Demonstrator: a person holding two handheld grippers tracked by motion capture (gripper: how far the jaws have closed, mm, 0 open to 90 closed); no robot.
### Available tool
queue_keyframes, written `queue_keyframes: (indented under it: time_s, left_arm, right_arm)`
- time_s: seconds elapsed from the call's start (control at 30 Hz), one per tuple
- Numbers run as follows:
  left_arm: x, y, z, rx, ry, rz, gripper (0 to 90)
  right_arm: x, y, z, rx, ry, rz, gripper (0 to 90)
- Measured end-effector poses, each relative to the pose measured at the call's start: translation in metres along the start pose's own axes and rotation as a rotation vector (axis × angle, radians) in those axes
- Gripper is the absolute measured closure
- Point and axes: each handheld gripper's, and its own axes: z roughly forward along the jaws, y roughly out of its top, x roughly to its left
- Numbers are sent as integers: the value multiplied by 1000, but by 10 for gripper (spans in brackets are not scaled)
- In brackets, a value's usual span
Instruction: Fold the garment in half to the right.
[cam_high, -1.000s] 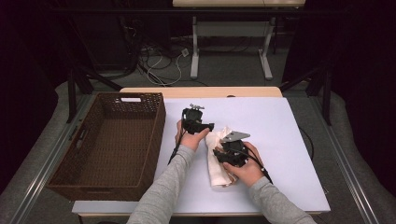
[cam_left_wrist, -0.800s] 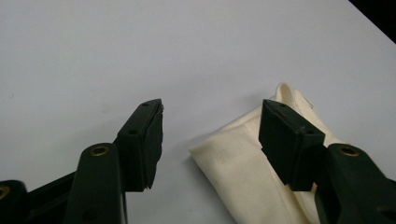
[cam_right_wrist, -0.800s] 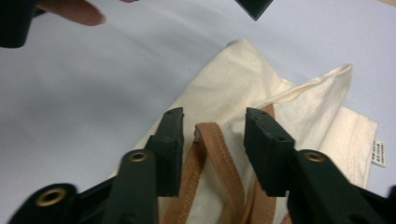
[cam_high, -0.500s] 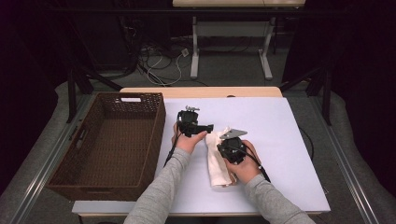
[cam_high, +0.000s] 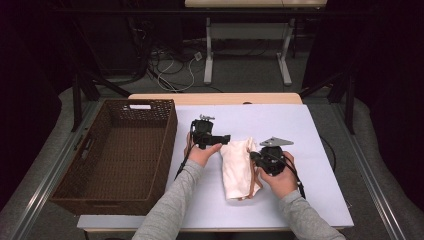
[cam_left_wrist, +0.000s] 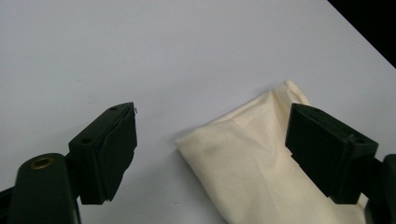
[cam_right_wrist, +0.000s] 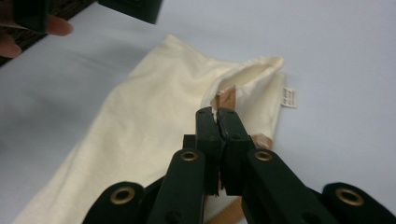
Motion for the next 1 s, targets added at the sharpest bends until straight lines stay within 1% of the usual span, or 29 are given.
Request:
queue_keyframes:
  time_s: [0.03,0.07,0.1,0.13,0.17,0.23,0.27,0.37,0.5,0.53,0.6,0.67,0.73,0.77,0.83,0.93,0.97,1.0]
  left_arm:
    - [0,0,0,0,1,0,169]
    - [0,0,0,-1,-4,1,176]
    - [-1,0,1,3,-3,-1,183]
    - [-1,-1,1,6,1,2,189]
    - [-1,-1,1,8,3,6,198]
    - [-1,-2,2,13,12,17,209]
    - [-1,-3,2,13,14,15,219]
    - [1,-4,3,15,19,13,251]
    - [3,-6,6,21,17,5,294]
    - [3,-6,7,30,22,13,307]
    - [3,-7,9,41,25,6,330]
    - [4,-7,12,51,29,7,334]
    - [5,-7,15,50,35,3,340]
    - [6,-7,17,58,33,4,357]
    - [7,-8,21,78,44,-1,364]
    - [7,-10,27,100,47,-15,387]
    - [8,-10,29,112,50,-9,396]
    - [8,-11,30,119,58,-10,406]
  right_arm:
    - [-4,-3,-1,-1,-7,5,899]
    - [-7,-5,-1,6,-9,23,899]
    - [-11,-7,-1,8,-8,44,899]
    - [-14,-9,-2,23,-8,55,899]
    - [-16,-10,-2,22,-5,74,899]
    - [-21,-14,-3,19,-16,83,894]
    - [-22,-15,-4,18,-17,97,886]
    - [-25,-18,-9,19,-25,109,874]
    - [-27,-21,-17,4,-27,116,833]
    - [-28,-22,-20,1,-25,111,820]
    - [-27,-23,-24,-15,-12,108,791]
    - [-26,-23,-27,-27,-5,103,763]
    - [-25,-24,-30,-33,10,101,741]
    - [-24,-25,-32,-35,12,101,736]
    - [-22,-26,-32,-35,16,88,726]
    - [-19,-27,-32,-30,28,88,715]
    - [-18,-28,-32,-31,33,84,712]
    - [-17,-28,-32,-30,33,81,708]
